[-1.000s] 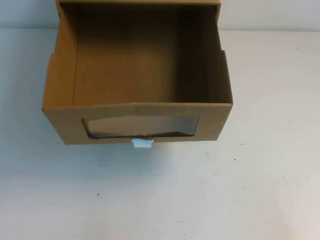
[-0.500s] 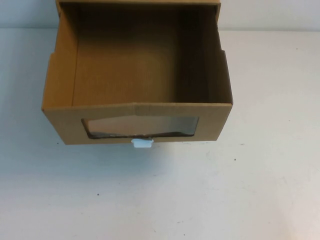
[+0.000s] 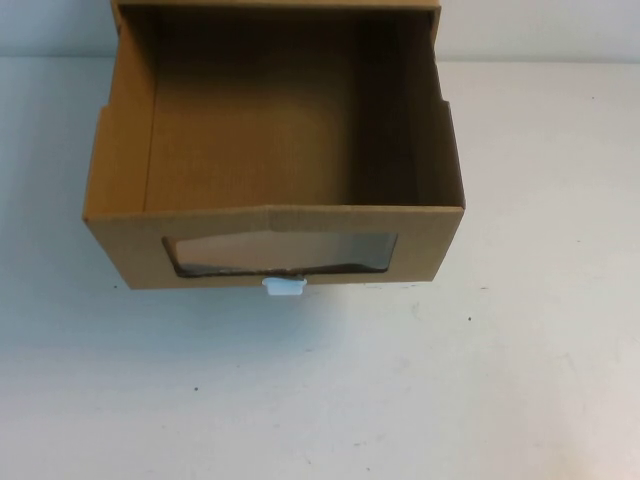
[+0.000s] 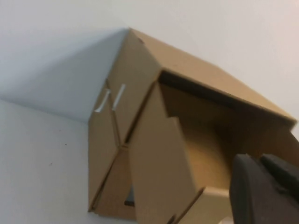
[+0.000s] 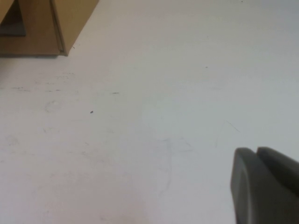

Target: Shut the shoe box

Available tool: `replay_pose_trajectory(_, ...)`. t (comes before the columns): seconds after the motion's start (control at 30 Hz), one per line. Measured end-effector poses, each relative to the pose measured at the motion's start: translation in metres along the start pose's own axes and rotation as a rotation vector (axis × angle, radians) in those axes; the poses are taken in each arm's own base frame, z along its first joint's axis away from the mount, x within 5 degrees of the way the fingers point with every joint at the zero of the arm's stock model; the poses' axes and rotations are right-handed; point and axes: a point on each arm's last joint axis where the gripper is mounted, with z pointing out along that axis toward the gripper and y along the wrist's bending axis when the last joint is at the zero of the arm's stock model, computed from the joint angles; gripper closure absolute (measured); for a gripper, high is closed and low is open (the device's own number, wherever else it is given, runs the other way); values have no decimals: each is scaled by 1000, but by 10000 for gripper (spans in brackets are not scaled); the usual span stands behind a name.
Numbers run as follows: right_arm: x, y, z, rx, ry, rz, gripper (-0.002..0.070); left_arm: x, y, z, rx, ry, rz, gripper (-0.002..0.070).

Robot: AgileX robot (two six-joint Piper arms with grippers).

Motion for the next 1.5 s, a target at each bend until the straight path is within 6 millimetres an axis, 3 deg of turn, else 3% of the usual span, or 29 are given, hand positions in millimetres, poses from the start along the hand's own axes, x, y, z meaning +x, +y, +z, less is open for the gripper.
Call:
replay_pose_trajectory(0.2,0,0,0,0,0,0,687,-81,-37,71,69,269,187,677)
replay_pose_trajectory(0.33,0,0,0,0,0,0,687,-115,-46,138,123,400,280,677)
replay_pose_trajectory(0.43,0,0,0,0,0,0,687,-123,-42,191,135,450,307,677)
replay_pose_trajectory(0.57,0,0,0,0,0,0,687,-125,-46,243,183,465,365,677)
replay_pose_trajectory(0.83,0,0,0,0,0,0,687,-82,-46,333,246,560,390,677)
replay_pose_trajectory(0.93,0,0,0,0,0,0,687,-71,-41,353,243,580,391,677)
replay_pose_trajectory(1.07,-2,1,0,-7,-18,33,687,-62,-37,363,244,607,391,677)
replay_pose_trajectory(1.23,-16,4,-1,-74,-164,394,687,-62,-37,363,247,612,393,677)
replay_pose_trajectory(1.5,-30,-8,-5,-40,-349,721,687,-62,-37,363,246,616,397,677)
